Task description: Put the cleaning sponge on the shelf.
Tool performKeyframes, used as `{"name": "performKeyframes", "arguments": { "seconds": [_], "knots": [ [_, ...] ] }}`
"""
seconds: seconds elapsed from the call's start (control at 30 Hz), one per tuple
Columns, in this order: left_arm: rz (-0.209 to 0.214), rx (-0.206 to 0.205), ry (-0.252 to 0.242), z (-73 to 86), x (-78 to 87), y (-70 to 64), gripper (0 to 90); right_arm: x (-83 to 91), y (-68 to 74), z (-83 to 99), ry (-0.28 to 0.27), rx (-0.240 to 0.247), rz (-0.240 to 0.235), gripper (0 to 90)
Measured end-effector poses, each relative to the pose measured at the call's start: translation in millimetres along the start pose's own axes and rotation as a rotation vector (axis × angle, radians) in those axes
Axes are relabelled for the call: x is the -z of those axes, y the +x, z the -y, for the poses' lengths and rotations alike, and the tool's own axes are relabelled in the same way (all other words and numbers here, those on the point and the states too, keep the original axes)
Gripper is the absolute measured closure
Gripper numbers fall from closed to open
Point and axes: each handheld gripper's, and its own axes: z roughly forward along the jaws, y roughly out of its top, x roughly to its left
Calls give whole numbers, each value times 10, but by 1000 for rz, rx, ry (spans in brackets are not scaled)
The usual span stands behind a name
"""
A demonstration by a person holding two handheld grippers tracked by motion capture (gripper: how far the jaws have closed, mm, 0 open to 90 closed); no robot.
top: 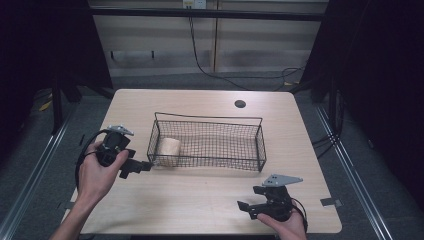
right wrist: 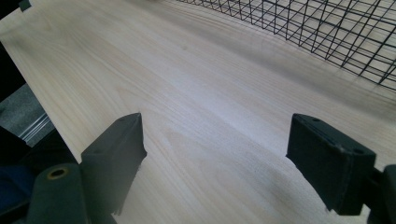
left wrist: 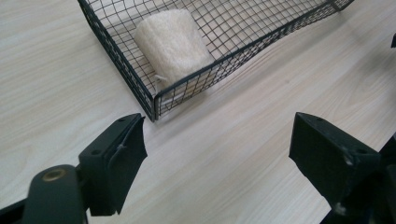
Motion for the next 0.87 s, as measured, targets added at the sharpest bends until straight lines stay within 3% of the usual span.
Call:
{"name": "performKeyframes", "arguments": {
  "seconds": [0.2,0.27,0.33,0.4,0.5,0.57,0.63,0.67,0.7,0.77,0.87],
  "knots": [
    [20,2,-20,217,-8,-45,181,-6,-4,-3,1,-3,2,187],
    [-20,17,-77,347,10,-61,187,-12,-4,-3,2,-4,4,186],
    [-22,24,-76,390,4,-67,187,-13,-4,-4,3,-4,3,186],
    [7,39,-87,484,-27,-64,189,-16,-2,-5,5,-2,4,187],
    [-26,47,-84,625,-76,-53,194,-13,4,-4,5,-1,6,186],
    [-24,45,-67,722,-106,-37,194,-12,3,-2,5,-2,6,186],
    [-18,65,-81,850,-153,-40,194,-15,0,-3,5,-3,9,186],
    [-20,84,-100,987,-178,-49,196,-17,-1,-4,4,1,10,187],
    [-14,92,-80,1042,-203,-57,196,-18,0,-5,6,2,10,190],
    [-5,92,-91,1143,-233,-81,196,-21,3,-5,-1,2,18,190],
    [30,101,-68,1188,-282,-92,196,-36,5,-5,7,4,27,191]
  ]
}}
